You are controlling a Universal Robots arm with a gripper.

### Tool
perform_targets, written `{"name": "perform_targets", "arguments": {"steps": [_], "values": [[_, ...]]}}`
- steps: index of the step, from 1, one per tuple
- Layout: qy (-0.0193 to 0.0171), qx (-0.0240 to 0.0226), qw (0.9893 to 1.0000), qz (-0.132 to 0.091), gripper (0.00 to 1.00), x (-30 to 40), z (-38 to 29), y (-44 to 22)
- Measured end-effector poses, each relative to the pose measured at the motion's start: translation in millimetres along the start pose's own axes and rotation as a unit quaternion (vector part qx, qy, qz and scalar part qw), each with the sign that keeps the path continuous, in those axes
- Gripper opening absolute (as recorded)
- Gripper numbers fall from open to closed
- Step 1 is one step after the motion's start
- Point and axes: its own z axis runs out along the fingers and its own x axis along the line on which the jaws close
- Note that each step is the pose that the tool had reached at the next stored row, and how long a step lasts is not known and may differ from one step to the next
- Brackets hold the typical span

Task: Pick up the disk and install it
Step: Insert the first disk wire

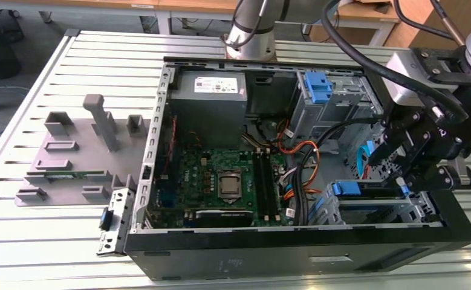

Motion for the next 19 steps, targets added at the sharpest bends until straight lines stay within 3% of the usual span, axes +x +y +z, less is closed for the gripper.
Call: {"name": "perform_targets", "arguments": {"steps": [10,19], "values": [[0.0000,0.0000,1.0000,0.000,0.49,-8.5,1.4,-0.3],[-0.0001,0.0000,1.0000,0.000,0.49,-12.8,10.4,-1.4]]}}
